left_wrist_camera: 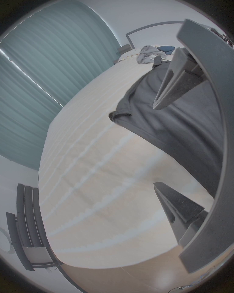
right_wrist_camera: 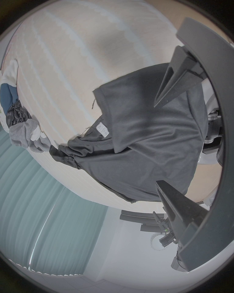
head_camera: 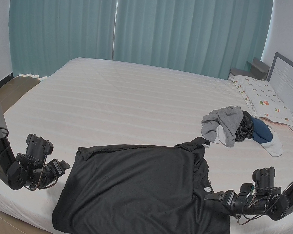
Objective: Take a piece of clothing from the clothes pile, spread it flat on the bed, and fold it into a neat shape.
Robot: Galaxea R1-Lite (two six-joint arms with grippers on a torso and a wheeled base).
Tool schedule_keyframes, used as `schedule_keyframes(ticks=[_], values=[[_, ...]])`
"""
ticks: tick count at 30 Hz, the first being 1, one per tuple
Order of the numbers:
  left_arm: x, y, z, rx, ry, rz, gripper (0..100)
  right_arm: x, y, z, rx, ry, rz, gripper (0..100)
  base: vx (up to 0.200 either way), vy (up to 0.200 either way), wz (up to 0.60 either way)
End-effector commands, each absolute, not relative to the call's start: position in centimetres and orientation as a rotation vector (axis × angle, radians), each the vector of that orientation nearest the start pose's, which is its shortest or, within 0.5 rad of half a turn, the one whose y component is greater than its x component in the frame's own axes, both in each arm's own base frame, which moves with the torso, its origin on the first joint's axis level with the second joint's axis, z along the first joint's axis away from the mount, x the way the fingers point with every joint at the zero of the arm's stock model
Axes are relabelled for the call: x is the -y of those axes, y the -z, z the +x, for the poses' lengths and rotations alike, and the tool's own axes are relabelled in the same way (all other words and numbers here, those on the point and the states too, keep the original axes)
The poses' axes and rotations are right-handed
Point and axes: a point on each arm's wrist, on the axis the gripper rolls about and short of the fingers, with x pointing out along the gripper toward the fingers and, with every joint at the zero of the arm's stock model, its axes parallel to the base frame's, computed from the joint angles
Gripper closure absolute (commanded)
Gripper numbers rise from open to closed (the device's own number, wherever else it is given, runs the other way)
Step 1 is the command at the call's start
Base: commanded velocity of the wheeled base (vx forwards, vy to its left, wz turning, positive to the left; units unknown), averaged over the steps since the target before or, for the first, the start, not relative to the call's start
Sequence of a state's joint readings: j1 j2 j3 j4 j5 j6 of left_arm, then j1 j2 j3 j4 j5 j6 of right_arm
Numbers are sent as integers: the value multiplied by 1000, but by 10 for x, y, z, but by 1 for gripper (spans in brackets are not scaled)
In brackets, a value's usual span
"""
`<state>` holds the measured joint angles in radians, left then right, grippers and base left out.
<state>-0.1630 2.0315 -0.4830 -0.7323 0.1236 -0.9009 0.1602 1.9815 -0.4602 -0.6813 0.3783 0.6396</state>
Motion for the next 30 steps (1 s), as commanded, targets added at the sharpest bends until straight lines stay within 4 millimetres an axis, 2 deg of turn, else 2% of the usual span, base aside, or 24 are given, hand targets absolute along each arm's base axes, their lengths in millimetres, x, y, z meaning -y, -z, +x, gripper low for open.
schedule_keyframes(ticks=[1,3,4,12,19,22,28,29,30], values=[[45,-29,293,-713,-305,-750,0,-52,-28,266,-985,-219,678,0,0,0,0],[47,-32,299,-696,-296,-759,0,-52,-28,266,-985,-219,678,0,0,0,0],[49,-36,309,-667,-283,-781,0,-52,-28,266,-985,-219,678,0,0,0,0],[61,-17,353,-652,-264,-789,0,-52,-27,266,-988,-218,679,0,0,0,0],[74,-3,379,-674,-240,-783,0,-51,-26,267,-993,-213,680,0,0,0,0],[76,-3,389,-669,-236,-787,0,-51,-25,267,-994,-211,681,0,0,0,0],[81,5,402,-686,-240,-781,0,-50,-24,268,-994,-208,681,0,0,0,0],[81,7,403,-689,-240,-779,100,-50,-23,268,-997,-206,682,0,0,0,0],[83,8,403,-692,-238,-778,100,-50,-24,269,-996,-207,682,0,0,0,0]])
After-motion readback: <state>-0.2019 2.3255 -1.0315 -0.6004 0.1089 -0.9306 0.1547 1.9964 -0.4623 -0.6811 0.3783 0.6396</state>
